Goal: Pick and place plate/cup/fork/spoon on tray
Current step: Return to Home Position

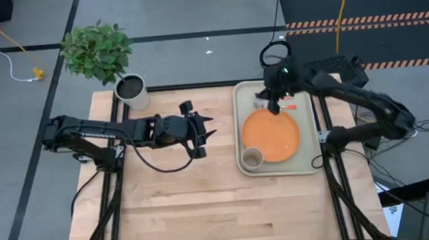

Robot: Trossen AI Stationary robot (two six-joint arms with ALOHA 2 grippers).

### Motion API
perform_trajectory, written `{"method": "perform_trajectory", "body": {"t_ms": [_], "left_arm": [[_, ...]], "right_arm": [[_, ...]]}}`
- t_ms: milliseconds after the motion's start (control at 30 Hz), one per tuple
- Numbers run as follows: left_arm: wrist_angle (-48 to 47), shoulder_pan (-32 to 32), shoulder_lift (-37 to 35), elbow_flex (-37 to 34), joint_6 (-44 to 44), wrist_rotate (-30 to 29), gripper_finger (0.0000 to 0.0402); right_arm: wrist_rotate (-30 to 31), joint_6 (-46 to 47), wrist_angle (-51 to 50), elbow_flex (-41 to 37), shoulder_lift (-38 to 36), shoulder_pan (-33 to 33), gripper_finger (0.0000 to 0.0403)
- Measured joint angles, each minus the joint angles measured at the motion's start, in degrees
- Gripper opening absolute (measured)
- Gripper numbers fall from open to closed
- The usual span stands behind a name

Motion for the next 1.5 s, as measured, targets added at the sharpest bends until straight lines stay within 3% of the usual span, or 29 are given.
{"method": "perform_trajectory", "body": {"t_ms": [100,333,667,933,1067,1500], "left_arm": [[0.2,-0.6,0.0,0.0,-0.1,0.0,0.0186],[5.7,-0.7,-0.1,-1.9,-0.2,4.2,0.0186],[17.9,-1.5,-0.1,-10.6,-1.4,6.9,0.0186],[29.2,-2.9,-0.2,-18.4,-3.4,6.9,0.0186],[32.4,-2.8,-0.2,-21.4,-3.4,6.9,0.0176],[38.8,0.1,-1.4,-28.9,-3.4,10.9,0.005]], "right_arm": [[1.6,1.9,3.3,-2.6,-8.4,7.3,0.0001],[13.7,4.0,6.1,-8.8,-23.6,25.3,0.0],[24.2,5.3,19.3,-22.3,-30.5,45.3,0.0],[25.7,4.2,37.3,-34.5,-30.6,49.9,0.0],[25.5,2.0,40.3,-38.4,-31.8,49.9,0.0],[25.5,0.7,41.8,-44.8,-38.0,46.2,0.0]]}}
